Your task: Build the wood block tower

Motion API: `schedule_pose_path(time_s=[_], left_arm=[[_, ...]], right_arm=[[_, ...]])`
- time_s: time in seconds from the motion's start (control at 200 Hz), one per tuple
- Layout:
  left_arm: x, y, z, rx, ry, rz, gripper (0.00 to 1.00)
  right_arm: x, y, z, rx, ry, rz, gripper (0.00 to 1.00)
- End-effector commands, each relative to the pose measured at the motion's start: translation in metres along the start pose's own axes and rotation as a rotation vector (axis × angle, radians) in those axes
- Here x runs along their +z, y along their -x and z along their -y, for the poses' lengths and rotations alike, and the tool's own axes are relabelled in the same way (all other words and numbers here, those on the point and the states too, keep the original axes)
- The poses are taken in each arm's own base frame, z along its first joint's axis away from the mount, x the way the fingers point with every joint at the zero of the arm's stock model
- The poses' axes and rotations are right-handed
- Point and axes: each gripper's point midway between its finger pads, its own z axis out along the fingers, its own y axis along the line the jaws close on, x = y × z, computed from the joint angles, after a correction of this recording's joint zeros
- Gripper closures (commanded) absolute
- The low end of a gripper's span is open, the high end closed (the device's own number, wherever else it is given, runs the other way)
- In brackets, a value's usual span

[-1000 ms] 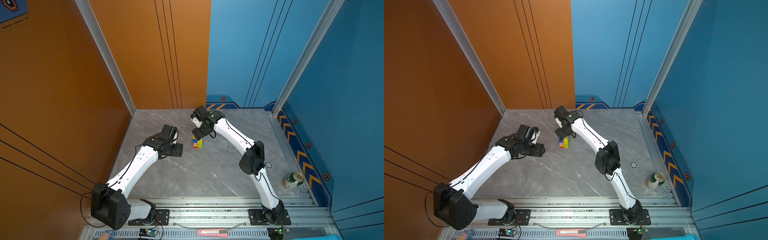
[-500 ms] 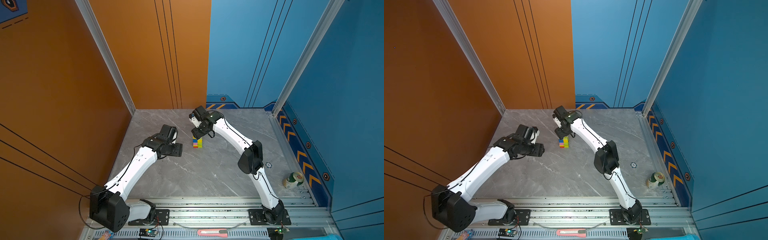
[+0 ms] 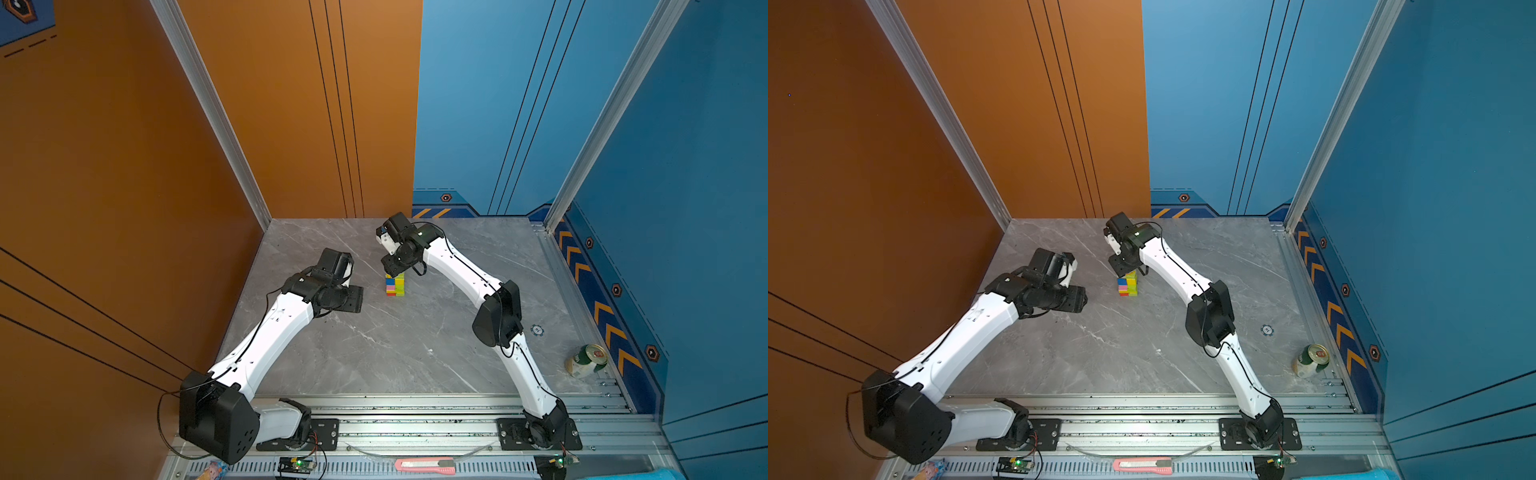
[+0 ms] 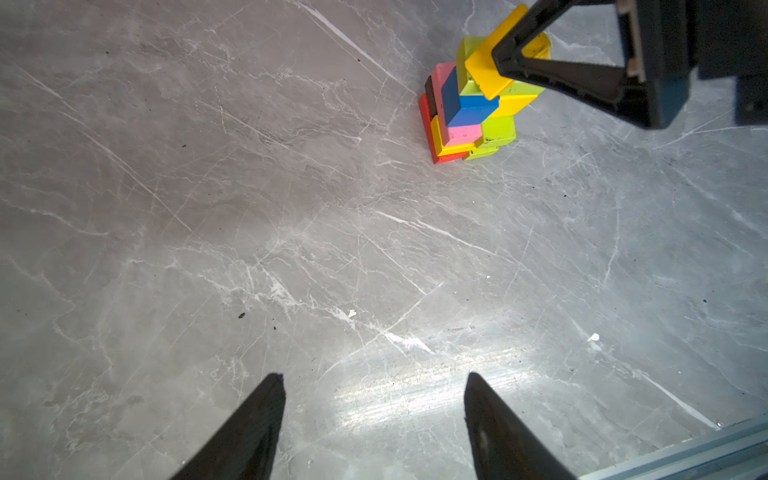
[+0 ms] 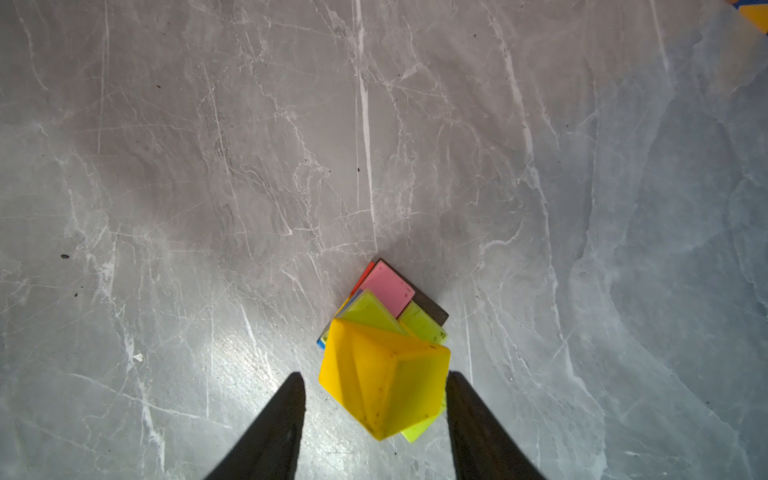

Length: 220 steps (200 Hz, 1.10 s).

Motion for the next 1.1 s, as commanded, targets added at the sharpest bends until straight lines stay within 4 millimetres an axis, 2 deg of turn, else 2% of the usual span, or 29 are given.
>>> schedule_pose_path(time_s=[0.0,0.27,0.546,0.836,1.096], left_arm=[[-0.005,0.003,-0.004,0.005,0.011,0.002,0.3],[-0.001,0.002,-0.003,0.002,0.007,-0.012,0.3],[-0.004,0.003,-0.005,-0.001,0.015,0.001,0.3],[-0.005,0.003,-0.011,-0.011,0.027,0.006,0.3],[-0.004,0.001,-0.016,-0.023,0.034,-0.001,0.31]], right_arm=[[-0.006,0.008,0.002,0.011,-0.003,0.03,0.4],[0.0,0.017,-0.004,0.059,0.057,0.056,0.43],[0.011,0.022,-0.001,0.106,0.059,0.071,0.54],[0.015,0.025,0.002,0.152,0.09,0.076,0.56],[0.008,0.026,0.008,0.192,0.111,0.08,0.56]])
